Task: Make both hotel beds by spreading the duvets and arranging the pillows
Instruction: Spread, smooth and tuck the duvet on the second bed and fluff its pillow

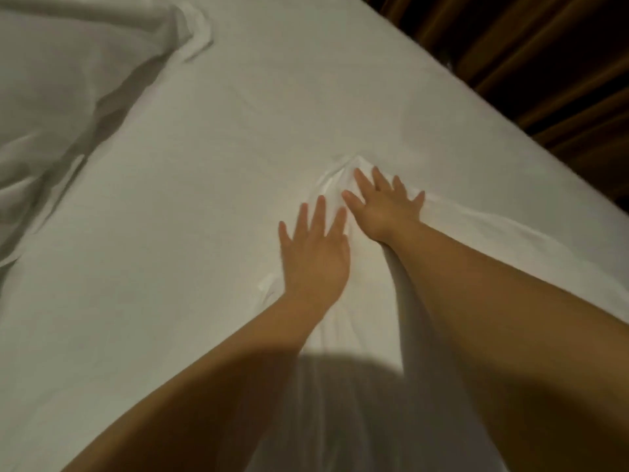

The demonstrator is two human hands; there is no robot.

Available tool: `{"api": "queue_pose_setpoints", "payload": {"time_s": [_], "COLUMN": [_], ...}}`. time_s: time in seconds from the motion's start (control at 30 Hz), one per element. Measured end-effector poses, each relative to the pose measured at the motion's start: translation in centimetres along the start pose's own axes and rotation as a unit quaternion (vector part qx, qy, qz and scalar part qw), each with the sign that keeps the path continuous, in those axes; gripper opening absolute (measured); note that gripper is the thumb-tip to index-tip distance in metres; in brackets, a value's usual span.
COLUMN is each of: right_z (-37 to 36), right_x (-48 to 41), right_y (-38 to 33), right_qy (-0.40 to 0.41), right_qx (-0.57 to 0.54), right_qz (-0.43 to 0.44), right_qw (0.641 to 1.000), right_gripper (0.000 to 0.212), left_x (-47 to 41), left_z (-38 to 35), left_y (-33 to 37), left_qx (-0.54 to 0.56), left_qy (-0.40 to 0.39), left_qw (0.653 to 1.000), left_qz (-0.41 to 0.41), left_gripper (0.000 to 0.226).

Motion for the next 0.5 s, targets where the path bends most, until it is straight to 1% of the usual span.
{"api": "queue_pose_setpoints", "payload": {"time_s": [0.07, 0.13, 0.23, 0.27, 0.33, 0.43, 0.5], "right_z": [-4.7, -7.7, -8.5, -8.4, -7.6, -6.0, -4.2], "right_x": [-1.7, -2.9, -3.7, -3.2, -1.6, 2.9, 6.8], "right_y": [-0.6, -0.7, -0.1, -0.1, -0.2, -1.7, -2.2], "right_qy": [-0.025, -0.010, -0.003, -0.004, 0.019, 0.033, 0.043], "right_qx": [-0.021, -0.035, -0.049, -0.050, -0.059, -0.103, -0.145], "right_qz": [-0.005, -0.004, -0.001, -0.002, -0.006, -0.019, -0.033], "right_qw": [0.999, 0.999, 0.999, 0.999, 0.998, 0.994, 0.988], "right_gripper": [0.061, 0.060, 0.060, 0.061, 0.060, 0.056, 0.056], "left_x": [0.2, 0.2, 0.1, 0.4, 0.9, 2.7, 4.8], "left_z": [-4.0, -7.0, -8.1, -7.9, -6.6, -3.1, -0.4], "left_y": [-0.9, -1.4, -1.2, -0.9, -0.4, -0.3, 0.4], "left_qx": [-0.030, -0.045, -0.052, -0.049, -0.057, -0.082, -0.079], "left_qy": [-0.047, -0.077, -0.073, -0.072, -0.081, -0.106, -0.112], "left_qw": [0.998, 0.996, 0.996, 0.996, 0.995, 0.991, 0.990], "left_qz": [-0.002, -0.001, 0.006, 0.004, -0.008, -0.030, -0.043], "left_gripper": [0.049, 0.050, 0.052, 0.053, 0.055, 0.061, 0.066]}}
Point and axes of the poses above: each hand's wrist, its own x-axis away from the middle knuckle, its own z-axis out of the back of the hand, y = z × x, the point moved 6 cm from there along -x, towards the middle knuckle, and after that the axes turned 12 degrees about -x, right-handed, at the moved point
